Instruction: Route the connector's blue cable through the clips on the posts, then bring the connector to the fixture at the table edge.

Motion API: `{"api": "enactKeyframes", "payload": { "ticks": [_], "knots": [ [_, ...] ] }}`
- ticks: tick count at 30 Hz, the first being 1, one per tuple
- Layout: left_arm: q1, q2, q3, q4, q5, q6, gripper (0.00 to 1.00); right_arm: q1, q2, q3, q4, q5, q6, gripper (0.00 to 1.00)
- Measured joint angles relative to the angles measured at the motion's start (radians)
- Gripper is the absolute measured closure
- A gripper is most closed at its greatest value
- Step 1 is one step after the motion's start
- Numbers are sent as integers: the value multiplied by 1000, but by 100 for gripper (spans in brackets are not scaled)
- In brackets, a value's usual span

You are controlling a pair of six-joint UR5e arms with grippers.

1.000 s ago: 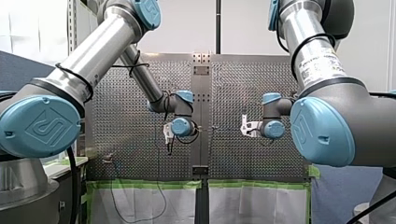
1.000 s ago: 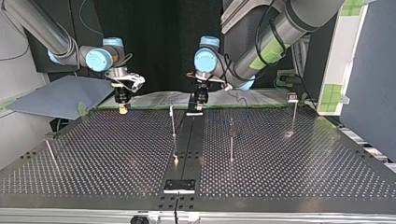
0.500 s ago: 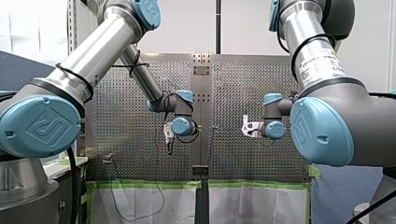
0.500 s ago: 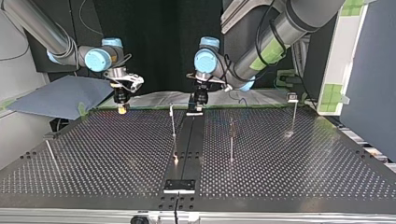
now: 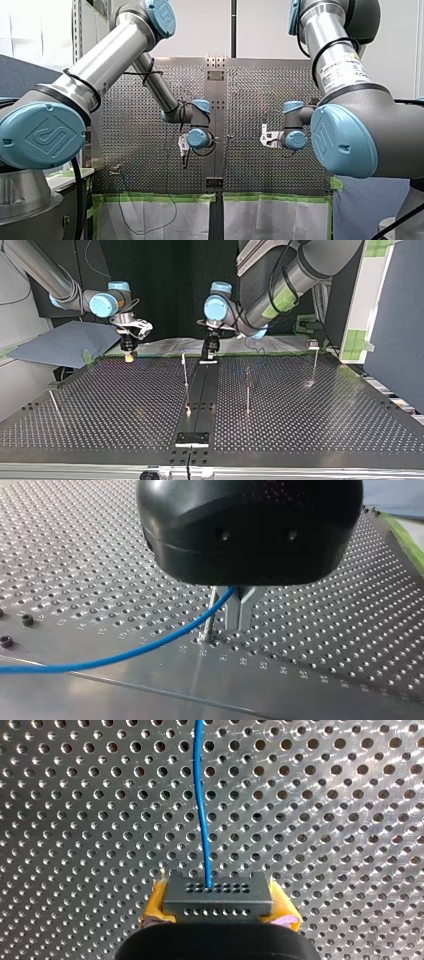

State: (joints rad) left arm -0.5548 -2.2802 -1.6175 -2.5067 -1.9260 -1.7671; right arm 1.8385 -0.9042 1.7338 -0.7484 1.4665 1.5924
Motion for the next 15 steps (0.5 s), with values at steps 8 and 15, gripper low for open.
{"api": "enactKeyframes", "payload": {
  "ticks": [8, 15],
  "knots": [
    [4, -2, 23, -18, 0, -1, 100, -10, 1, -6, -1, 1, 3, 100],
    [12, -3, 34, -20, 2, -3, 100, -18, 1, -11, -2, 2, 5, 100]
  ]
}}
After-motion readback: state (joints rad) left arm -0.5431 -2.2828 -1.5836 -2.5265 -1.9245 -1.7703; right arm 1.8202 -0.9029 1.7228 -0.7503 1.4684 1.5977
